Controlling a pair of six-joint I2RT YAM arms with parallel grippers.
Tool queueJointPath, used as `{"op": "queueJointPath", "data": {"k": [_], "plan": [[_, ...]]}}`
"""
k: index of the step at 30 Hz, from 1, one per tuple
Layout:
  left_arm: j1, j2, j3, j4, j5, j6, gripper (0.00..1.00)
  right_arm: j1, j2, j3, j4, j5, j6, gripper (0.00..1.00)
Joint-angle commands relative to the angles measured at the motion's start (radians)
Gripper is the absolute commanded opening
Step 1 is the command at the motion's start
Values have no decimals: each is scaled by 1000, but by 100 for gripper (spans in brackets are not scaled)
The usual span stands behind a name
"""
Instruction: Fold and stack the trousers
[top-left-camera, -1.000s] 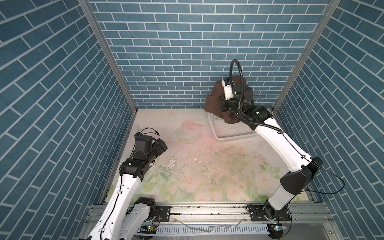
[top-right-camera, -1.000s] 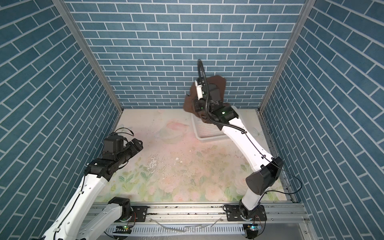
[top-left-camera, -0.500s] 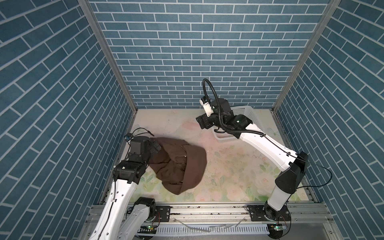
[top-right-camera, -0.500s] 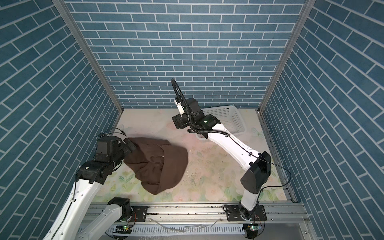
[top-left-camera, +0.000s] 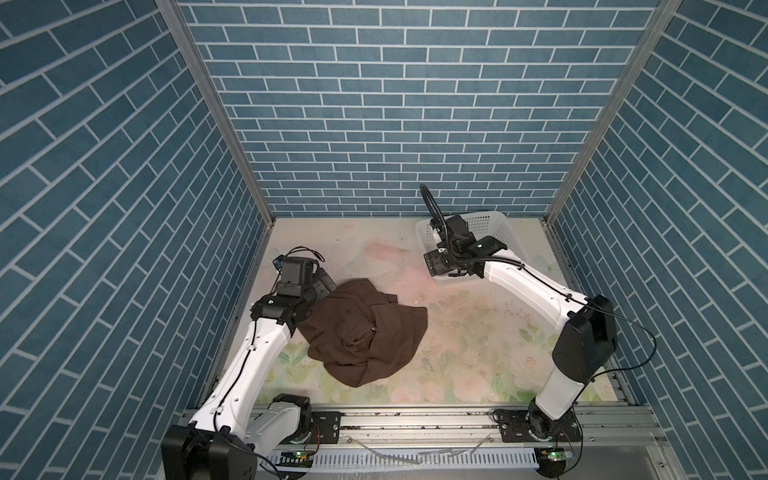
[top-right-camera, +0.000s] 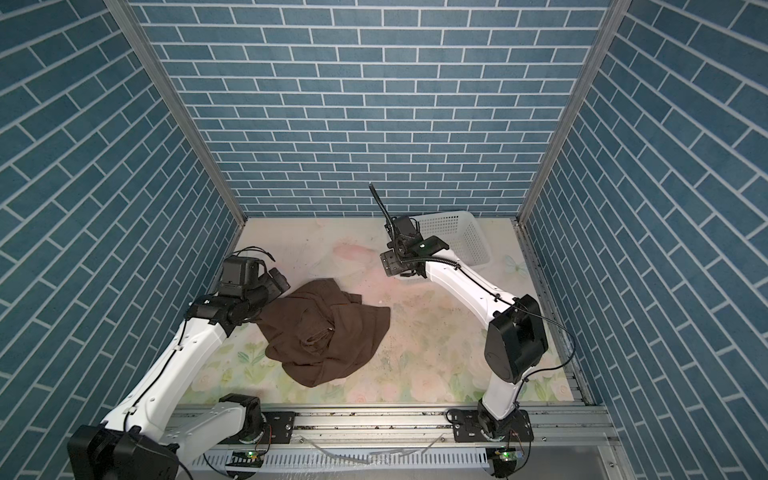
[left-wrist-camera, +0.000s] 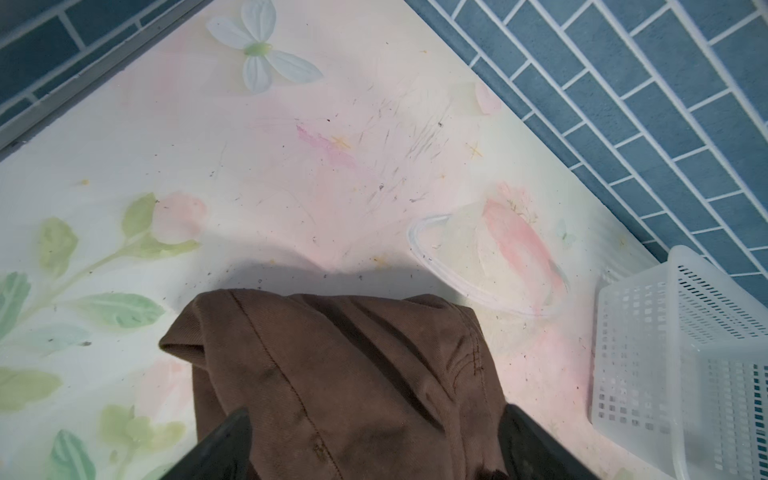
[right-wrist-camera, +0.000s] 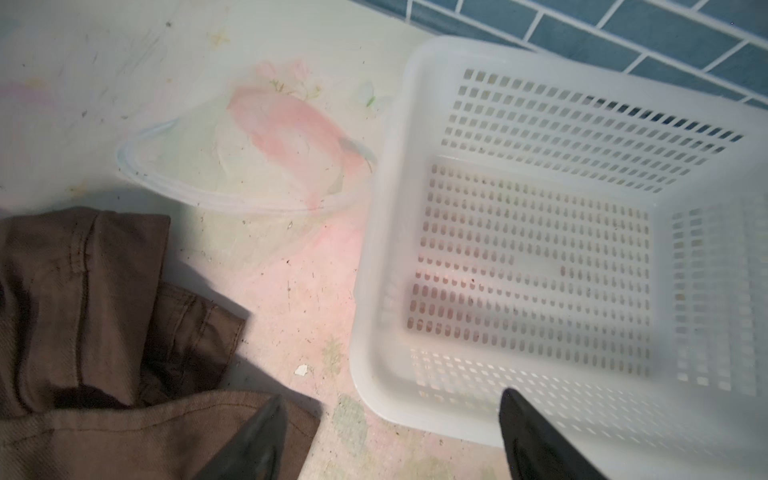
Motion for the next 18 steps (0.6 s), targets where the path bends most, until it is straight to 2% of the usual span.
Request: {"op": "queueJointPath", "data": {"k": [1,8,15,18], "plan": [[-2,57,6,64,40,-4,93,4,66,-29,-41,-27,48,80],[-2,122,26,76,95,30,91,-10,213,38,-30,-12,87,75],[-1,112,-14,41,95,73,90,-68,337,154,-29,35,80,50],[-1,87,-34,31,83,76,91,-118,367,220,-58,46,74,44]]}}
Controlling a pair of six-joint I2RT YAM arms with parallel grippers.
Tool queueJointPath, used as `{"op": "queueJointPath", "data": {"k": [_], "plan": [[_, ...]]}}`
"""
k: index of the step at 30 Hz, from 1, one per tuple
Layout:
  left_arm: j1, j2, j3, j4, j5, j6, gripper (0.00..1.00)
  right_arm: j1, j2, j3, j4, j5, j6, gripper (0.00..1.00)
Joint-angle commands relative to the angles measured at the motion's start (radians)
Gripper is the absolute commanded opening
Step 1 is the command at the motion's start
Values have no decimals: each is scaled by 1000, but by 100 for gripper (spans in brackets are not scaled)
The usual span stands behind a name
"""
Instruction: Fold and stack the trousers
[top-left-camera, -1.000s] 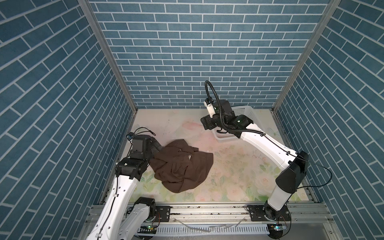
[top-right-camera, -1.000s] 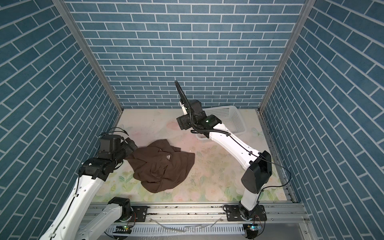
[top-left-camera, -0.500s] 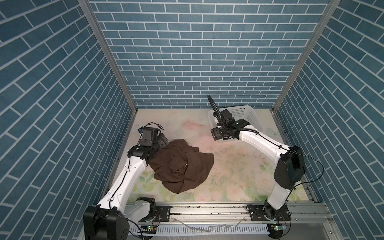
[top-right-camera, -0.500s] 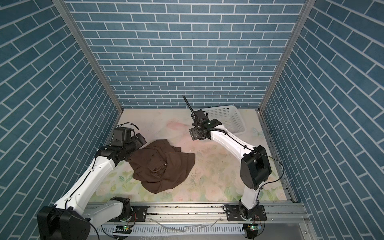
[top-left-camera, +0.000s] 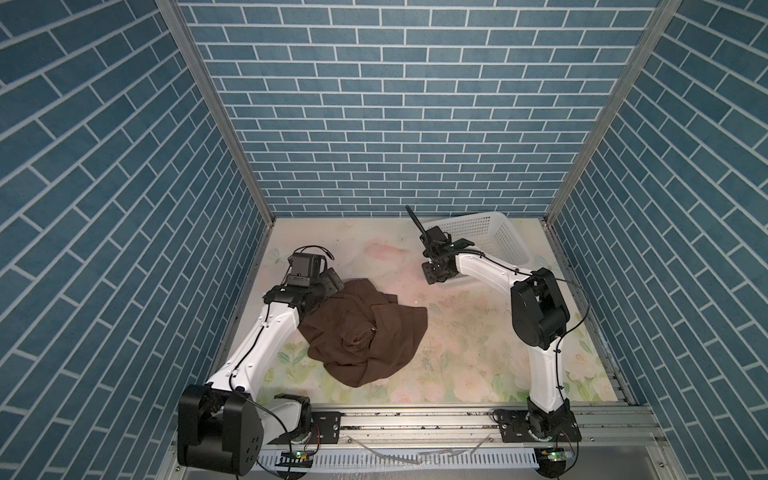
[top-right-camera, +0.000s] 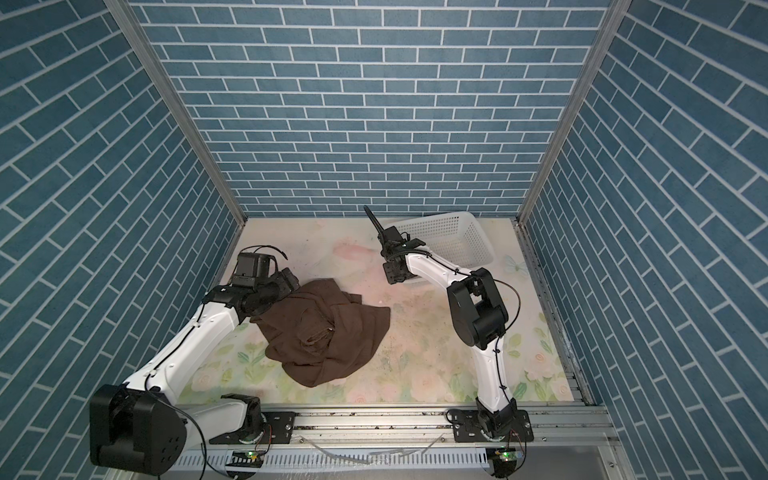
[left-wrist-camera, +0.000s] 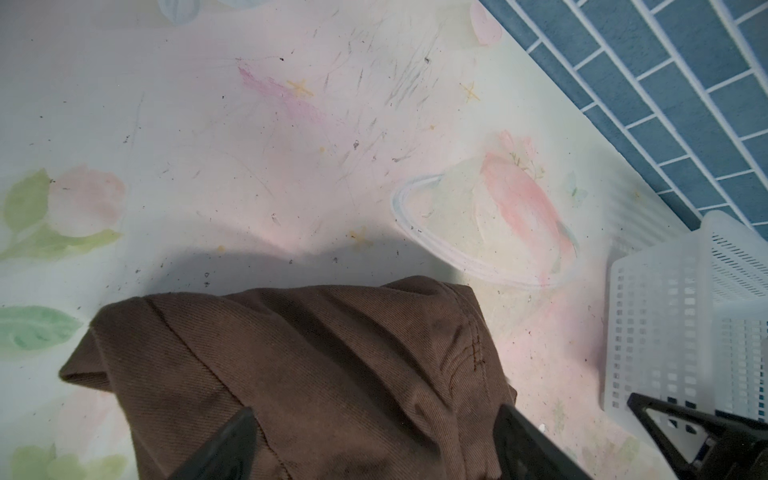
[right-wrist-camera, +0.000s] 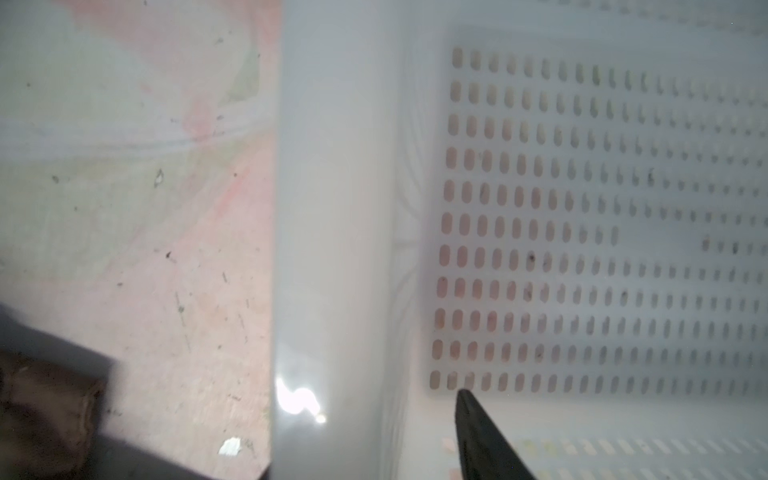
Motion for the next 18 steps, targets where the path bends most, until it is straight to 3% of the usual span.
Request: {"op": "queueJointPath", "data": {"k": [1,8,18], "plan": [[-1,-32,-26,-28,-9,28,91,-66,38,95,-44,52,5,43],[1,-47,10,-76,-9,38,91,-169,130,273,-86,95,-24,38],[1,-189,0,-212,-68,37,91,-278,244,451,-110,91,-71,37]]}}
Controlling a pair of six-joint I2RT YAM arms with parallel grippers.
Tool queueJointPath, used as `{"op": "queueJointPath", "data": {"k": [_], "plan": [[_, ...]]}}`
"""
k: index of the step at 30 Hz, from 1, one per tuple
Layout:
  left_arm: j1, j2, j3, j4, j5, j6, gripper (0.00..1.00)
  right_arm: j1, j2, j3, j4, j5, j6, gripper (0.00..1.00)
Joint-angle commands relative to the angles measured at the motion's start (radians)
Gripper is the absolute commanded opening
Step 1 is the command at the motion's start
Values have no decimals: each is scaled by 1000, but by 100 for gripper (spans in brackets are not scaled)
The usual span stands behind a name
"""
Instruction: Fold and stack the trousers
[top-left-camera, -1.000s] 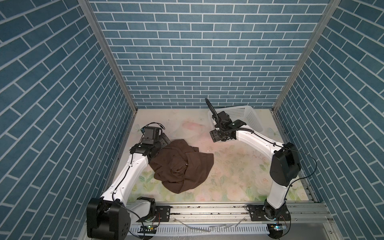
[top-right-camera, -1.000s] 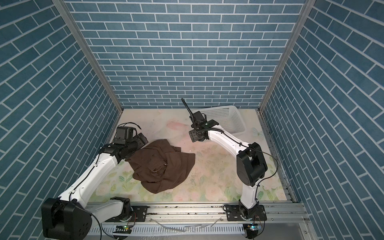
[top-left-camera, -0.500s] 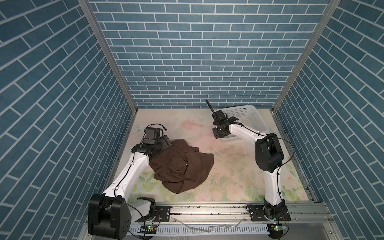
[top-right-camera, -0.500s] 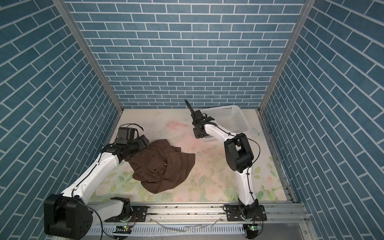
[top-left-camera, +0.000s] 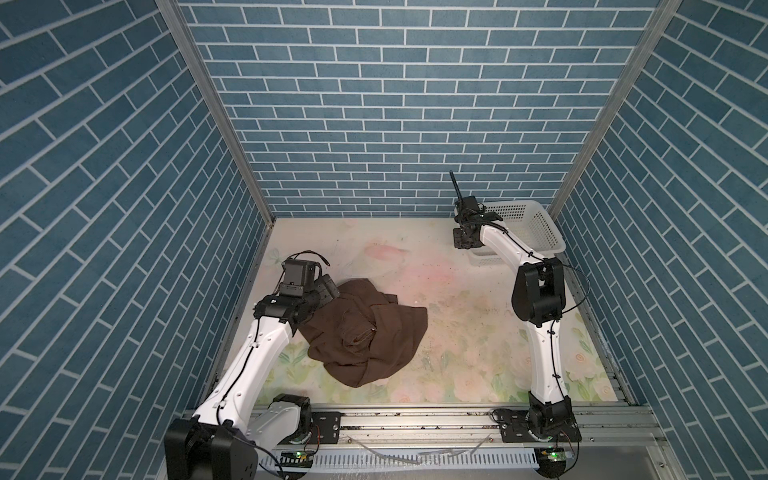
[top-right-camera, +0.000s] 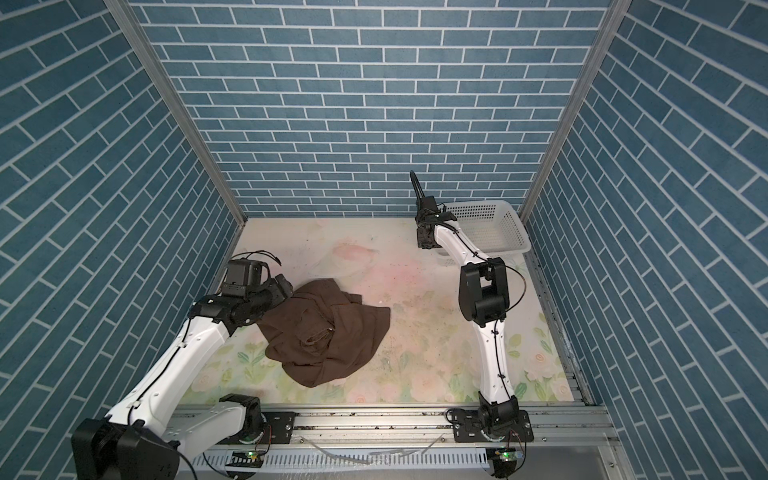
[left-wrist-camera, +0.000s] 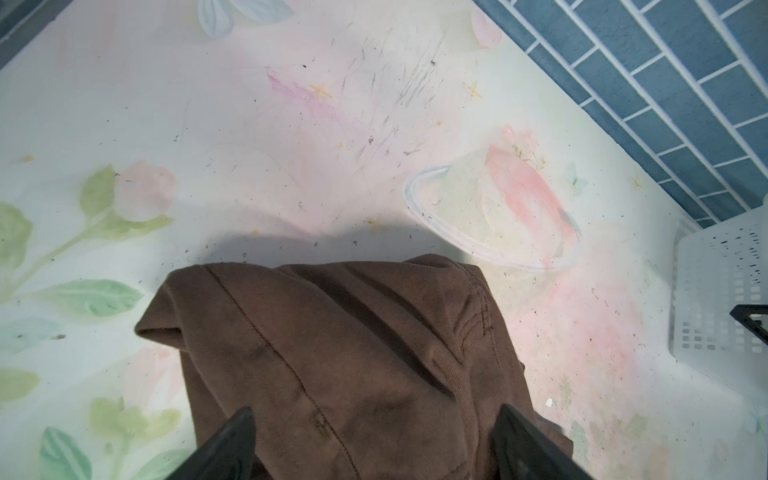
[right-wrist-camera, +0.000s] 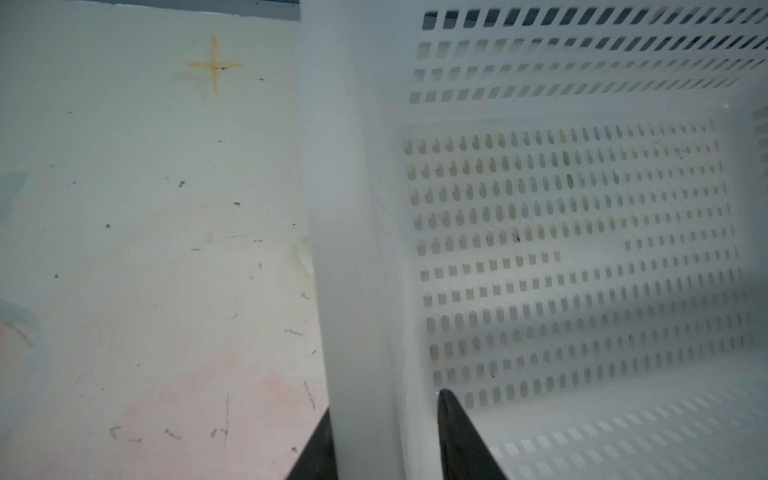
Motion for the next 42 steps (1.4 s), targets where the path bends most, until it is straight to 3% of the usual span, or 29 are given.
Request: {"op": "queueJointPath", "data": {"k": [1,8,10,13,16,20,25,30,35,37,40,42], "plan": [[1,-47,12,-98,-45,14,91,-23,42,87,-39,19,-54,37],[0,-100,43,-205,-54,38,99,-75,63,132,-36,5,-83,38],[1,-111,54,-230,-27,56,99,-81,51,130,-35,-1,-88,46],[-3,-130,52,-255,29,70,99,-79,-13,86,3,-108,-91,61],[-29,-153,37,-277,74,64,99,-64,-142,-31,84,-167,-71,74],[-141,-191,-5,-275,94,55,99,-30,-339,-219,190,-180,-30,85],[-336,-161,-47,-300,12,34,99,18,-573,-455,285,-208,37,89],[-548,-7,-52,-296,-109,9,99,62,-721,-642,322,-225,65,88],[-590,201,17,-290,-235,26,99,67,-793,-779,348,-198,106,87],[-590,285,75,-283,-294,45,85,68,-817,-814,349,-194,118,85],[-587,409,236,-276,-333,112,23,67,-867,-855,345,-186,131,82],[-586,498,411,-297,-330,181,7,67,-912,-884,348,-173,136,80]]}}
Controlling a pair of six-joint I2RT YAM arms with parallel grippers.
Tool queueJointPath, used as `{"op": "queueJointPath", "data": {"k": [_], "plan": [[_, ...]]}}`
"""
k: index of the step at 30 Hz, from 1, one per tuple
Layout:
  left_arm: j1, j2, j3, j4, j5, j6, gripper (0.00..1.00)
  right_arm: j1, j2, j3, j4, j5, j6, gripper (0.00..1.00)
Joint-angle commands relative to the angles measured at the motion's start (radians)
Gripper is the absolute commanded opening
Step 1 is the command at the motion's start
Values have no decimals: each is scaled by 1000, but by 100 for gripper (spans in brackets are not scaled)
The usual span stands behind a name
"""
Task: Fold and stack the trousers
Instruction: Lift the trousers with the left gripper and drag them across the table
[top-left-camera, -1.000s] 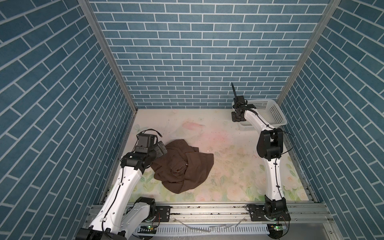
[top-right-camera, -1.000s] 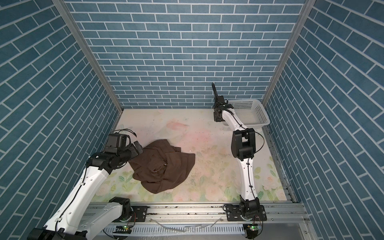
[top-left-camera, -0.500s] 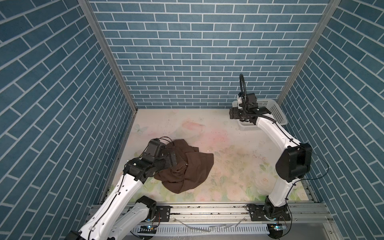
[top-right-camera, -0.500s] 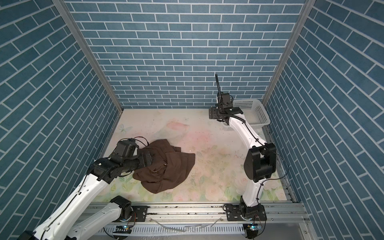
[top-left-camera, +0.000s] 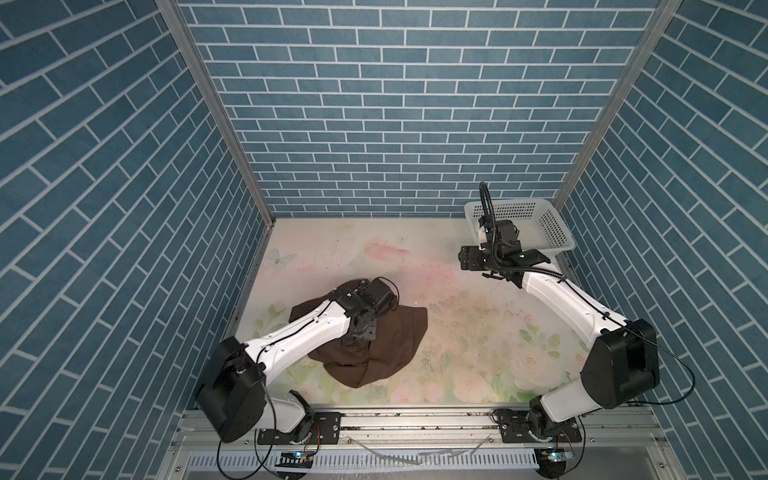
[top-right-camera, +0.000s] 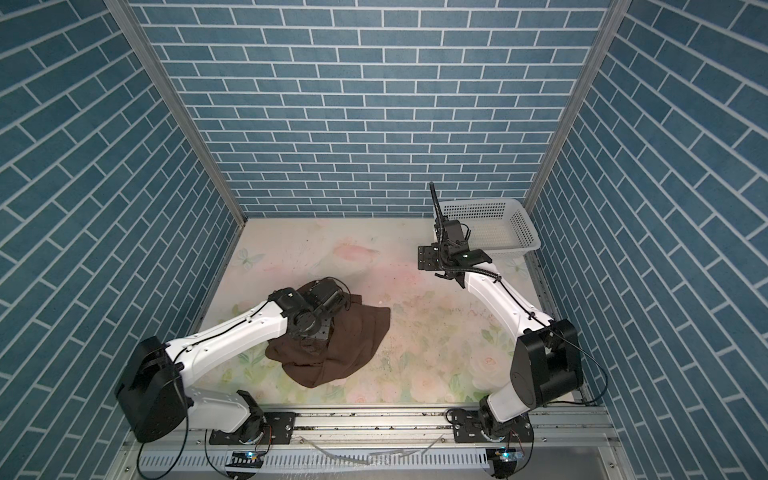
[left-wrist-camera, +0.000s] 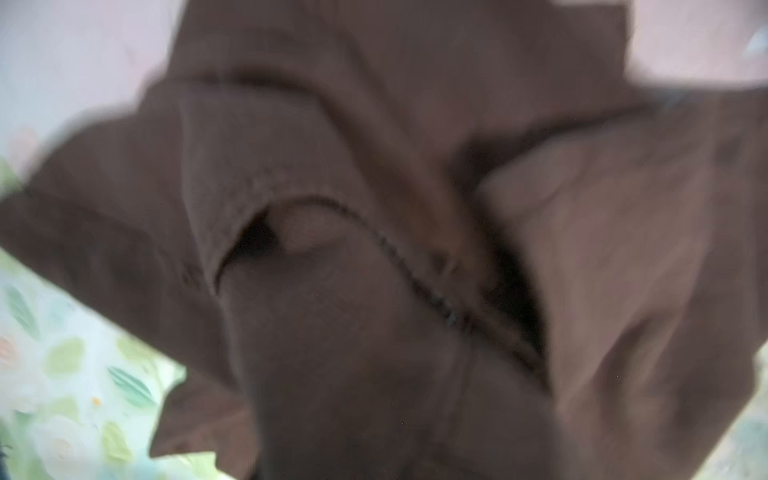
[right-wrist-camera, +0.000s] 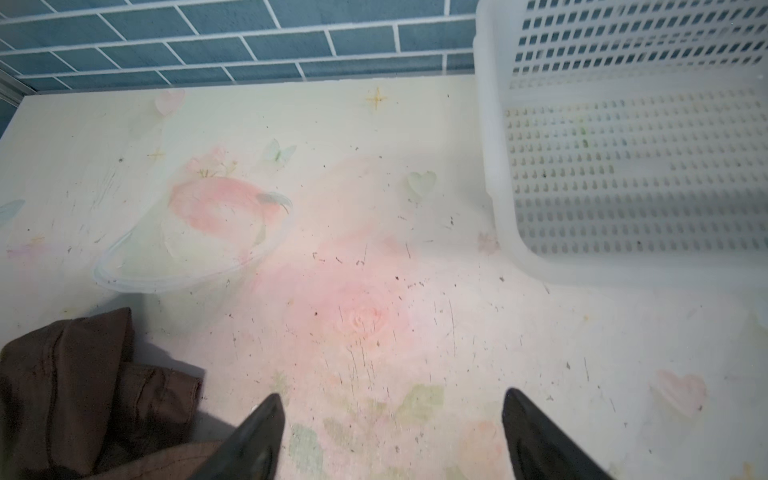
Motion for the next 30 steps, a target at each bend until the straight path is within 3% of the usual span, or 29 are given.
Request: {"op": "queueJointPath", "data": {"k": [1,4,7,10,12,14,18,21,26,30], "plan": [[-2,103,268,-8,-70,118,2,1,-125,-47,24,34,44,79],[5,249,617,-91,-26,176,0,1,-202,-85,35,33,49,68],[26,449,1113,-262,68,179,0,4,-265,-114,47,3,50,50],[51,655,1657,-409,180,169,0,10,-300,-129,43,13,22,48],[91,716,1879,-422,271,122,6,16,-310,-128,28,6,7,51],[152,643,1792,-347,345,56,6,25,-314,-129,26,-21,-3,61],[293,284,1219,-24,390,-43,8,83,-296,-143,51,-52,-18,79],[444,66,939,65,363,-89,8,136,-258,-142,61,-62,-13,83],[679,-173,631,56,363,-115,8,225,-162,-132,70,-84,-7,83],[774,-288,402,65,389,-135,8,301,-69,-125,55,-88,-13,83]]}}
